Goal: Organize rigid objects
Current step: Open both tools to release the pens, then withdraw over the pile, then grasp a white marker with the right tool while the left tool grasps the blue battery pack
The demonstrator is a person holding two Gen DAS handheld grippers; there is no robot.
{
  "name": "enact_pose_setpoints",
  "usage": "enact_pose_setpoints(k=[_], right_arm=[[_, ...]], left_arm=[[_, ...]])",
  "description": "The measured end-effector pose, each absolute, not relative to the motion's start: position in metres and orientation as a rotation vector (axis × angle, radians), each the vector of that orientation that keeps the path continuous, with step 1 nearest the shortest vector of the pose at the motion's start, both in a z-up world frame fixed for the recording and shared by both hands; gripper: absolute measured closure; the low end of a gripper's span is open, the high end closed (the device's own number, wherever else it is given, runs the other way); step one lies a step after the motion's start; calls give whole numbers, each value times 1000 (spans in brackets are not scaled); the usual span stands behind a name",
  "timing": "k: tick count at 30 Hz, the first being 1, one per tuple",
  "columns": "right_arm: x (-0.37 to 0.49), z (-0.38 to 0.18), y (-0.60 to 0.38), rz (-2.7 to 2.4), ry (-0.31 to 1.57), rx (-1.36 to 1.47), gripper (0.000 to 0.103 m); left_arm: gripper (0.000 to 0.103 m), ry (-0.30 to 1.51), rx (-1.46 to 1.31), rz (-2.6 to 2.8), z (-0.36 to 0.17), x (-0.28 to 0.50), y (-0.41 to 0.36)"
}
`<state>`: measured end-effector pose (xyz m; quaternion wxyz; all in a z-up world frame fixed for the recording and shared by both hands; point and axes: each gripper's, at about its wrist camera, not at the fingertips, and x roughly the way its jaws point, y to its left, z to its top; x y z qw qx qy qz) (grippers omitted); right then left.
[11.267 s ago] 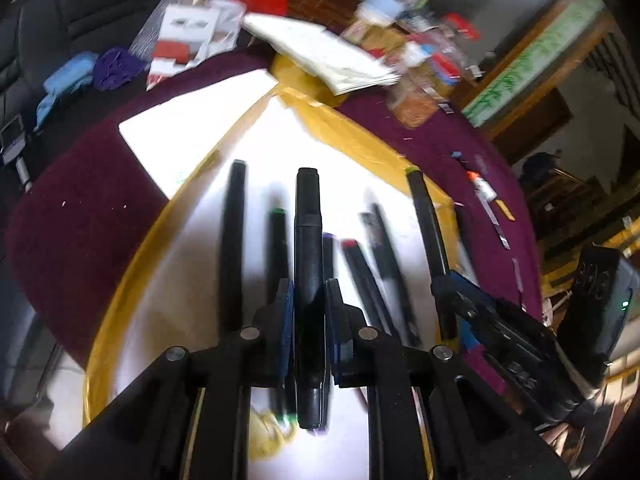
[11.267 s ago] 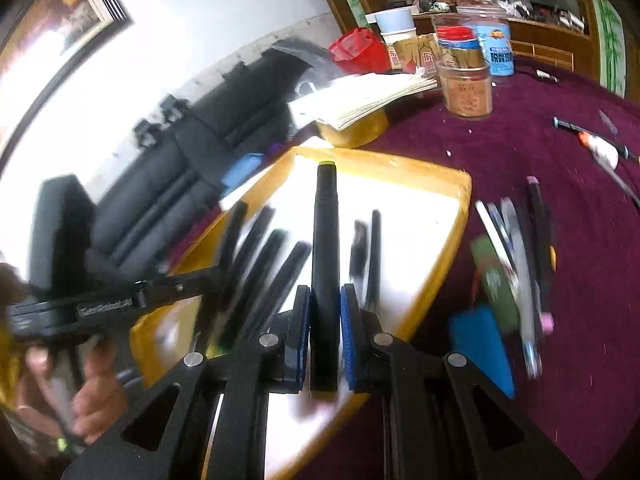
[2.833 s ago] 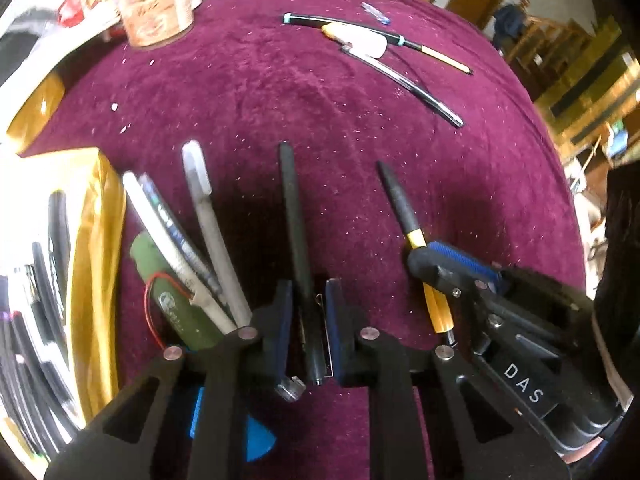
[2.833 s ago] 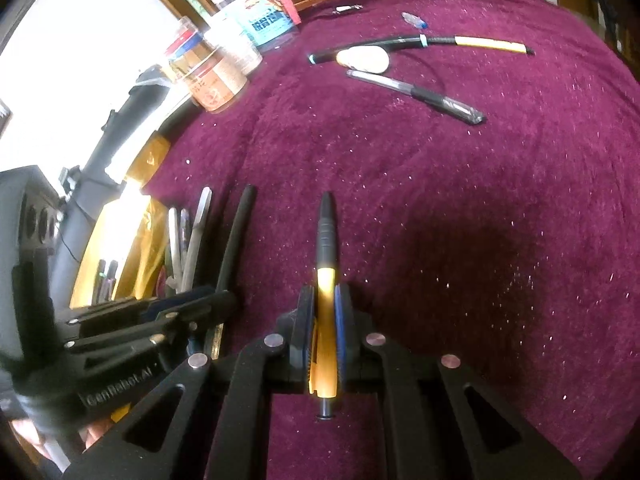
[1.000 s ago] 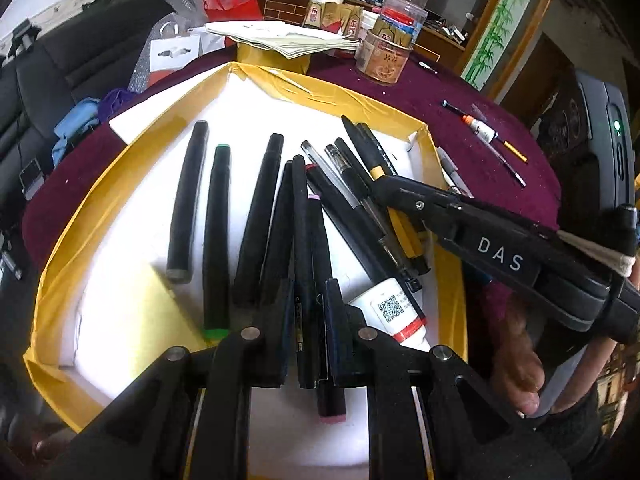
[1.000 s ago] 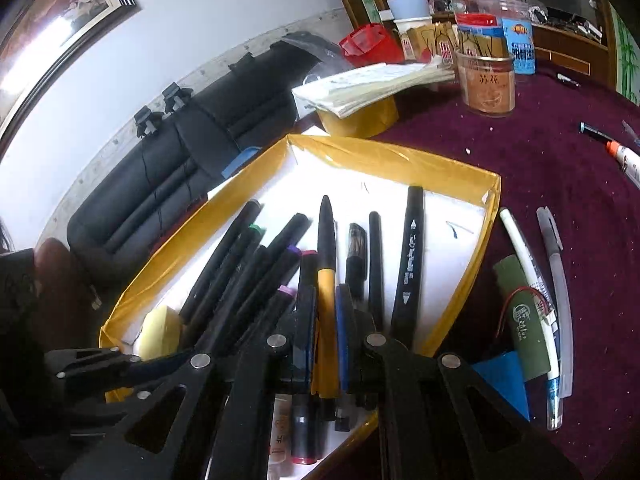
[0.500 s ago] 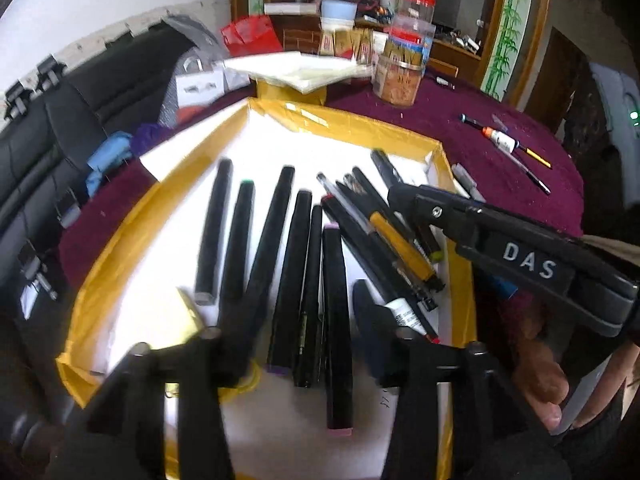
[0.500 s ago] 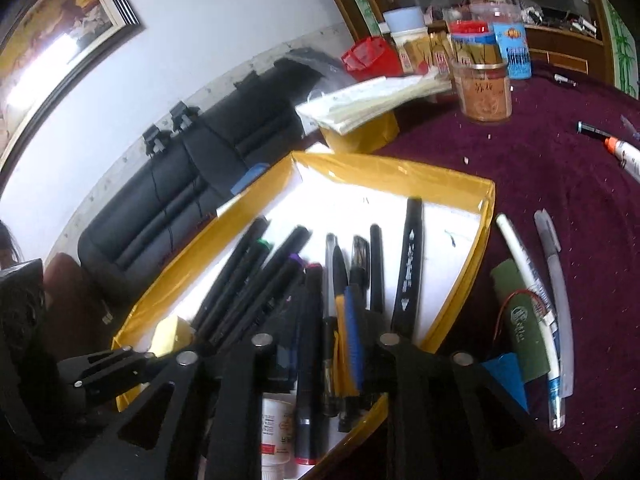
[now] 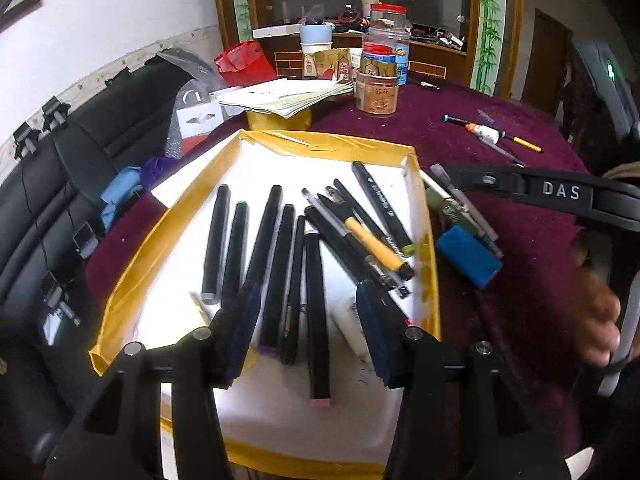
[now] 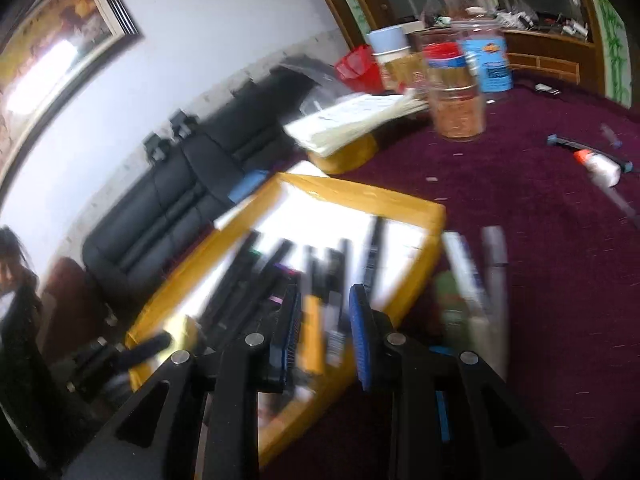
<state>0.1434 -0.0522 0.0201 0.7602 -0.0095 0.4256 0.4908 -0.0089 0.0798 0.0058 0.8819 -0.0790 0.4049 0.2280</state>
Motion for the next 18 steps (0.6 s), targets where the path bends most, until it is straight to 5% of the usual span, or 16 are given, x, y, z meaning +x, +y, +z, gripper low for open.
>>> enact_pose_setpoints(k=[18], right_arm=[[239, -48, -67, 882, 1190, -25, 87]], left_arm=[[55, 868, -220, 305, 19, 19, 31]])
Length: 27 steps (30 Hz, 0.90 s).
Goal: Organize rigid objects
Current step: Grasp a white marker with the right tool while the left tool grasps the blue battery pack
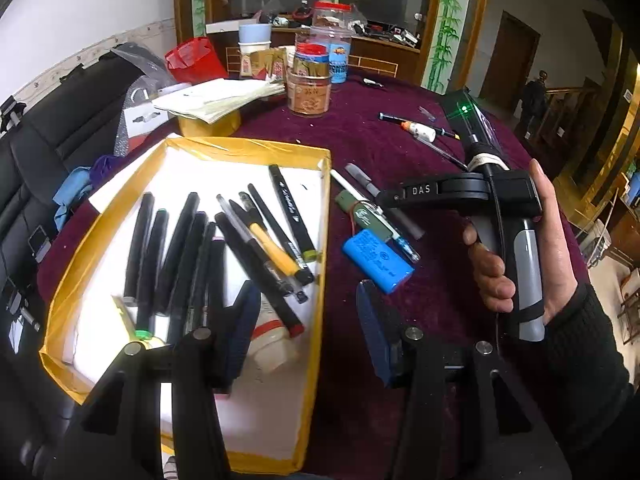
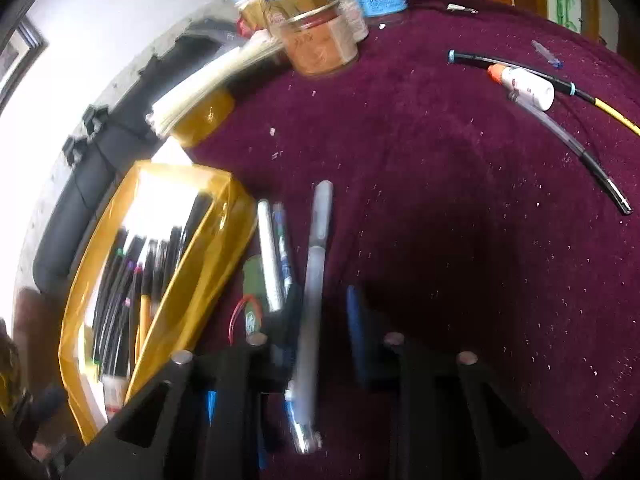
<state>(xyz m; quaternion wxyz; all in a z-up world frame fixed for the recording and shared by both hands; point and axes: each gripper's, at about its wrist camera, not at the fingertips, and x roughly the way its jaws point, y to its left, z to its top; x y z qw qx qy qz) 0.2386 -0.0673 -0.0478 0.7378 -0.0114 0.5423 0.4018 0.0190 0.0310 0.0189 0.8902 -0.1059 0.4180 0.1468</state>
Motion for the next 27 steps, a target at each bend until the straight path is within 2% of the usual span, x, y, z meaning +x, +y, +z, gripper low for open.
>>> enact_pose_setpoints(k=[1, 2, 9, 14, 16, 23, 27], right_arm=[[238, -48, -69, 889, 1196, -23, 94], [238, -49, -73, 898, 1204, -18, 96], [218, -44, -118, 847, 1192, -101, 96], [240, -56, -170, 856, 1235, 134, 97], [243, -51, -175, 763, 1182, 72, 97], [234, -45, -173, 784, 1172, 106, 97], [230, -49, -162, 792, 1182, 76, 97]], left_arm=[[55, 878, -228, 294, 18, 22, 30], [55, 886, -235, 285, 17, 25, 29], [55, 940, -283, 165, 16, 61, 18], [55, 1082, -351, 106, -5, 109, 17], [55, 1124, -355, 149, -13, 124, 15], [54, 1285, -329, 263, -45, 159, 9], [55, 1293, -264, 341, -56, 165, 4]])
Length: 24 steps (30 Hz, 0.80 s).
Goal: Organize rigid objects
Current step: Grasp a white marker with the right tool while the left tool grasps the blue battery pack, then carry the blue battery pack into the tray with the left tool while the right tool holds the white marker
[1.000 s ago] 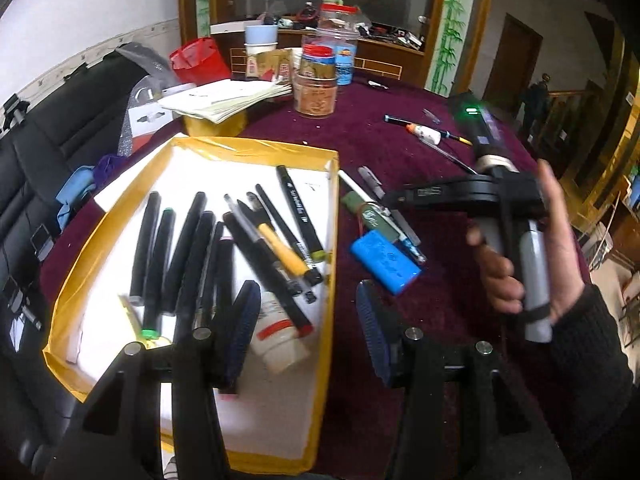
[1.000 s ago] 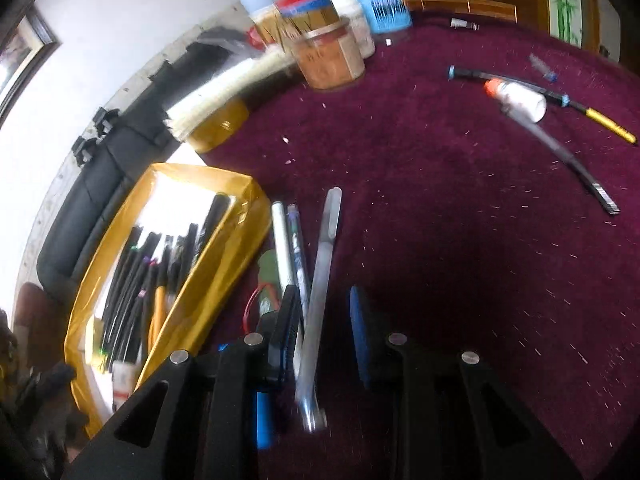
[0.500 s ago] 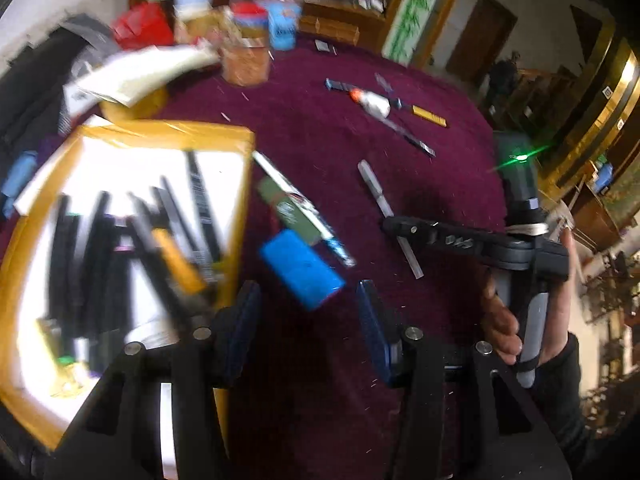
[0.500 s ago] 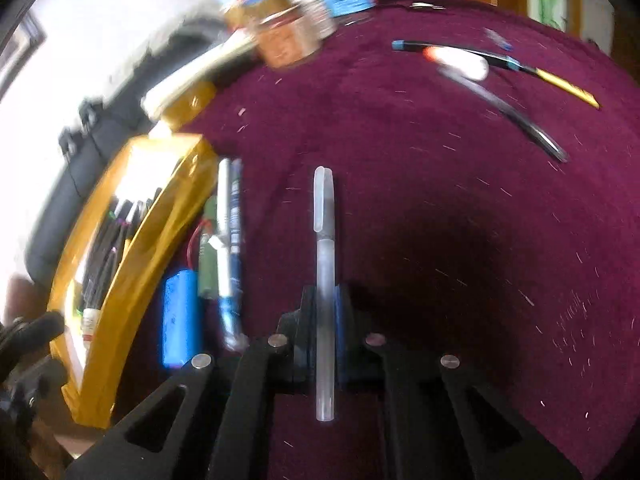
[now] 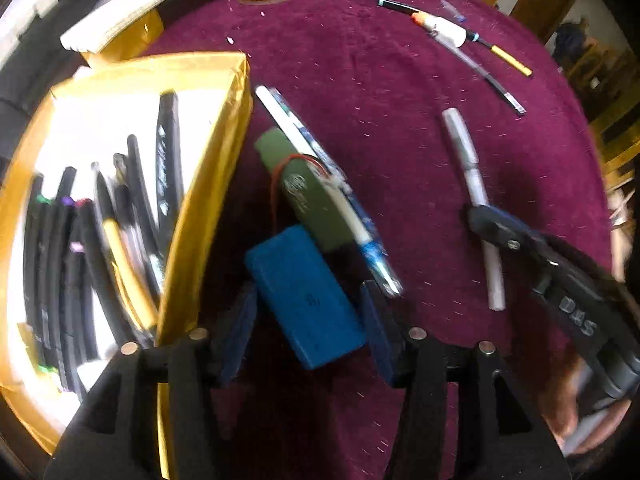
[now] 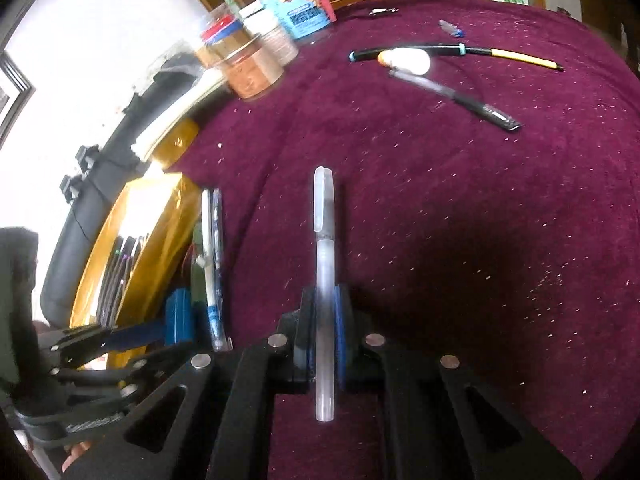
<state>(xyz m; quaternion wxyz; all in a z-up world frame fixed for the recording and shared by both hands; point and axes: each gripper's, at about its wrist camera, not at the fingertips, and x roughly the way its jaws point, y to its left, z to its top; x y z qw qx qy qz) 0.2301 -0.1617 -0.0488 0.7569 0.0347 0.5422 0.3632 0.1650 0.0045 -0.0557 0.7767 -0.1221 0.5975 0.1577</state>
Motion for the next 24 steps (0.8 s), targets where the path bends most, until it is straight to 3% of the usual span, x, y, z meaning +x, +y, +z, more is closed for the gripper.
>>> enact_pose_setpoints(k=[5, 11, 13, 15, 16, 24], right_arm=[[229, -50, -161, 782, 1179, 68, 97], [227, -50, -157, 779, 1168, 42, 97], [225, -49, -155, 775, 1157, 25, 96], [223, -49, -154, 772, 1148, 14, 96], [222, -49, -154, 771, 1144, 10, 96], [217, -48, -150, 779, 1099, -21, 96]], left_arm=[[65, 1254, -243, 319, -53, 142, -11], [65, 1225, -137, 248, -52, 102, -44], [60, 1228, -146, 249, -57, 107, -38], [63, 1223, -166, 248, -56, 112, -33], [71, 1220, -160, 254, -56, 113, -33], [71, 1167, -290, 153, -39, 78, -26]])
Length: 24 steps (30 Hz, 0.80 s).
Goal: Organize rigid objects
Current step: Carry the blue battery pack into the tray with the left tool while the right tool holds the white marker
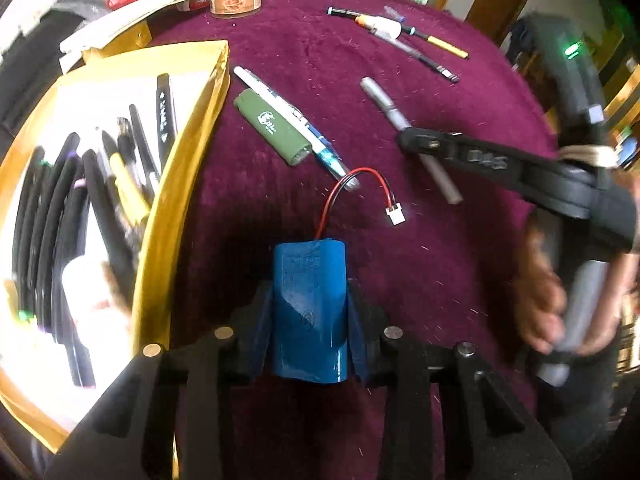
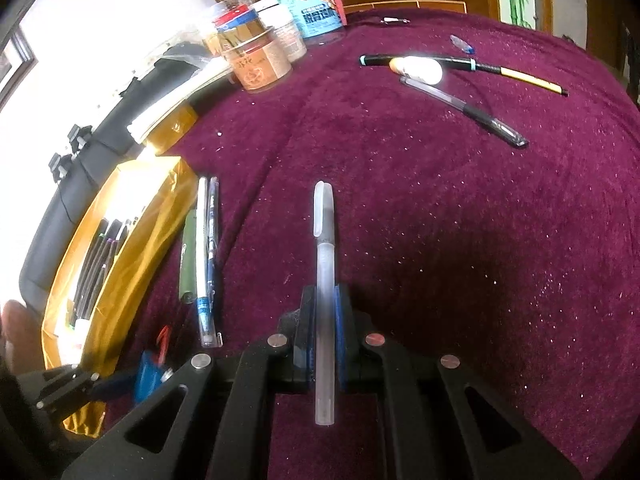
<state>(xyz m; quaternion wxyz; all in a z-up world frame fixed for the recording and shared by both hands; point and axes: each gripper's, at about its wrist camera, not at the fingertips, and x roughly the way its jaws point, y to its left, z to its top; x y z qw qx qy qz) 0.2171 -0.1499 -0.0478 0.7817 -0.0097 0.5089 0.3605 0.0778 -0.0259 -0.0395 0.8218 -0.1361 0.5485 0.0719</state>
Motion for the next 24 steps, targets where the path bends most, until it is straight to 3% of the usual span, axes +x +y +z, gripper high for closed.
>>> enact_pose_setpoints(k=[13, 24], right_arm=[[205, -48, -141, 826, 1014, -58, 97], [188, -17, -130, 899, 965, 5, 96]], left_arm=[[71, 956, -464, 135, 33, 20, 53], [71, 918, -580, 341, 16, -6, 156]])
